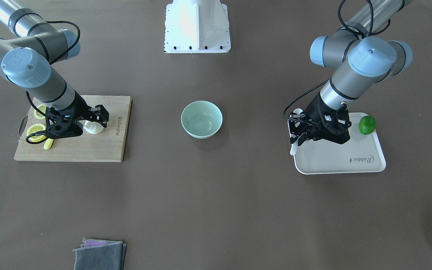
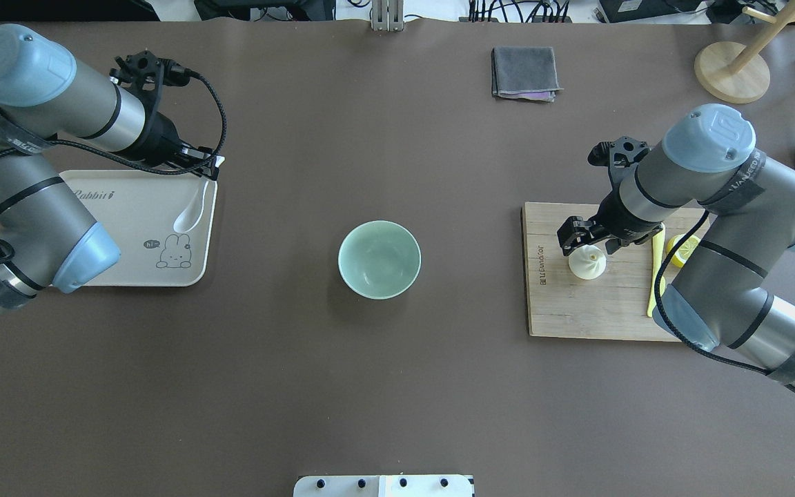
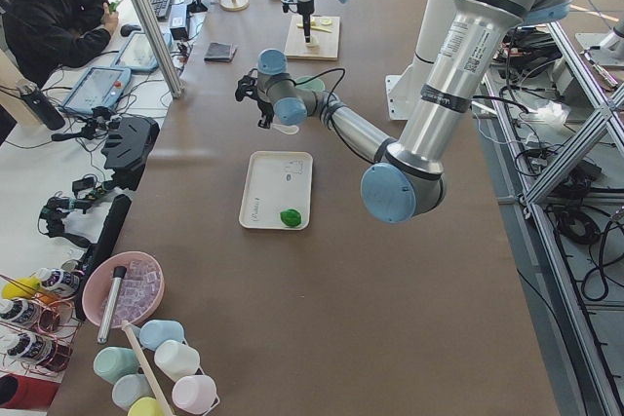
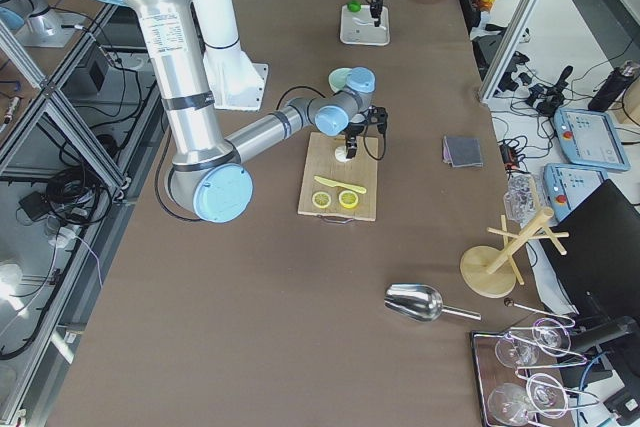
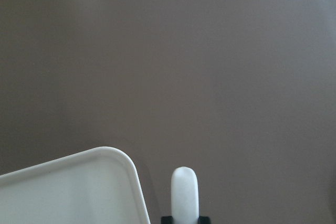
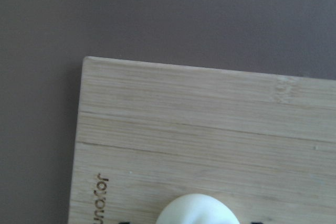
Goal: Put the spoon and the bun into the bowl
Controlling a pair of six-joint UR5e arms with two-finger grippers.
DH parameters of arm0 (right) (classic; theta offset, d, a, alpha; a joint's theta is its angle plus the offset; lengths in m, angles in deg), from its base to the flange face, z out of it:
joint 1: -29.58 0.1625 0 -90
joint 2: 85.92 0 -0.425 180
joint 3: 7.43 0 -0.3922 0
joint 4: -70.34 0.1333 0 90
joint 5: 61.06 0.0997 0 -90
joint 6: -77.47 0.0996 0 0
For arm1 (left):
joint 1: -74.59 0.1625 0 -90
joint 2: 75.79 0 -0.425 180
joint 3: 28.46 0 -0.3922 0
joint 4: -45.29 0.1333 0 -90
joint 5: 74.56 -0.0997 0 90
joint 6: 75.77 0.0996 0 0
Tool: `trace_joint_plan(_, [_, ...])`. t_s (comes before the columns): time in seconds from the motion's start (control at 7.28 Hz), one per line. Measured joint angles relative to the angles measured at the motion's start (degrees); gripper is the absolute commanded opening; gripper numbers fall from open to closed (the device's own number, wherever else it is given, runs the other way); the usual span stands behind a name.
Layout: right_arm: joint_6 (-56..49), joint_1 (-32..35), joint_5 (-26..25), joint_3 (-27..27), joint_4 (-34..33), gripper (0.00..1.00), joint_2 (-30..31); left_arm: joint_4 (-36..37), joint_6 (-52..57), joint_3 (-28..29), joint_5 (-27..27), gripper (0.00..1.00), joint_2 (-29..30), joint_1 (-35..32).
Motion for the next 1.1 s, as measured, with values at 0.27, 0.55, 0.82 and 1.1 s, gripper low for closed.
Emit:
trace_joint_plan(0.27, [0.09, -0.13, 0.04, 0.14, 0.03, 0.00, 0.71, 0.07, -3.76, 0.32, 0.01, 0.00, 2.02, 0.17])
trace_joint_plan(0.55, [0.01, -0.17, 0.04, 0.33, -0.03, 0.00, 0.85, 0.07, -5.01, 0.43, 0.01, 0.00, 2.93, 0.26])
trace_joint_plan(0.82, [-0.04, 0.37, 0.58, 1.62, -0.17, 0.00, 0.69, 0.00, -6.73, 0.66, -0.05, 0.00, 4.16, 0.60])
trace_joint_plan(1.1, [0.09, 2.11, 0.87, 3.33, -1.13, 0.00, 0.39, -0.59, -11.97, 1.94, -1.67, 0.00, 6.70, 3.71])
